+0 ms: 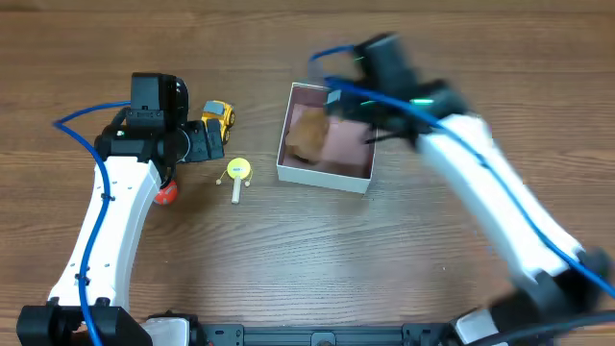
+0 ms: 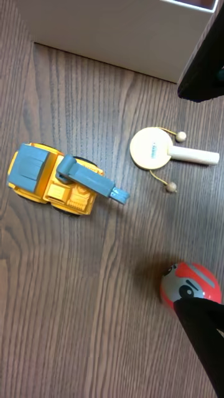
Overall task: Pack container
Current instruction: 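Lift the hamster with the right gripper and drop it into the box, then grasp the white plush duck with the right gripper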
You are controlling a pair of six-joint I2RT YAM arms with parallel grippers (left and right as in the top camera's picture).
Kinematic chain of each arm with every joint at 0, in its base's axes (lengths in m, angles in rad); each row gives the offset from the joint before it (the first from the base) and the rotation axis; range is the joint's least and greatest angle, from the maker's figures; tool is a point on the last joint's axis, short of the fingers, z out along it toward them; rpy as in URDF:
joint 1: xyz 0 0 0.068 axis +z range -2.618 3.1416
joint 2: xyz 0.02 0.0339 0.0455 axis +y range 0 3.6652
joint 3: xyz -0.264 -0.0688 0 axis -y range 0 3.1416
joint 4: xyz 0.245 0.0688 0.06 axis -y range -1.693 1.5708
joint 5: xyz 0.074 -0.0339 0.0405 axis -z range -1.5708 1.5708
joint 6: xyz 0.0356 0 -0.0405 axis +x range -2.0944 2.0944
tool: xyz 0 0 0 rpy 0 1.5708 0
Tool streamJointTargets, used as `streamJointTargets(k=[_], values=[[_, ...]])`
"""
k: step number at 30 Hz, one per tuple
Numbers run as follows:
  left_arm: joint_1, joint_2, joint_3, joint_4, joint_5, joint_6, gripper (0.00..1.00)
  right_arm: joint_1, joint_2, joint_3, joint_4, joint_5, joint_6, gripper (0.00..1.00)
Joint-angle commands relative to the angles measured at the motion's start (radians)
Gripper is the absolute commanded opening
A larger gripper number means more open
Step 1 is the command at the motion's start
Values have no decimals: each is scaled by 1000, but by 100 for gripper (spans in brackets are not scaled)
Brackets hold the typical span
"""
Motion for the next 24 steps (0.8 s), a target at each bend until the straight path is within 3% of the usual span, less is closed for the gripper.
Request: streamJointTargets(k=[1, 7, 11, 16, 17, 20, 24], values=[[0, 2, 23, 2, 11, 19, 100, -220, -58, 7, -103, 134, -56, 100], [0, 2, 23, 2, 11, 19, 100, -513, 63, -122, -122, -31, -237, 100], [0, 2, 23, 2, 11, 19, 100, -549, 199, -174, -84, -208, -372, 100], [0, 2, 23, 2, 11, 19, 100, -549, 321, -191, -49, -187, -347, 100], [0, 2, 23, 2, 11, 19, 100, -549, 341, -191, -50, -173, -336, 93], [0, 2, 23, 2, 11, 19, 100, -549, 368, -191, -64, -173, -319, 51], [0, 2, 23, 3, 10, 19, 100, -548, 339, -171, -92, -196, -306, 18]])
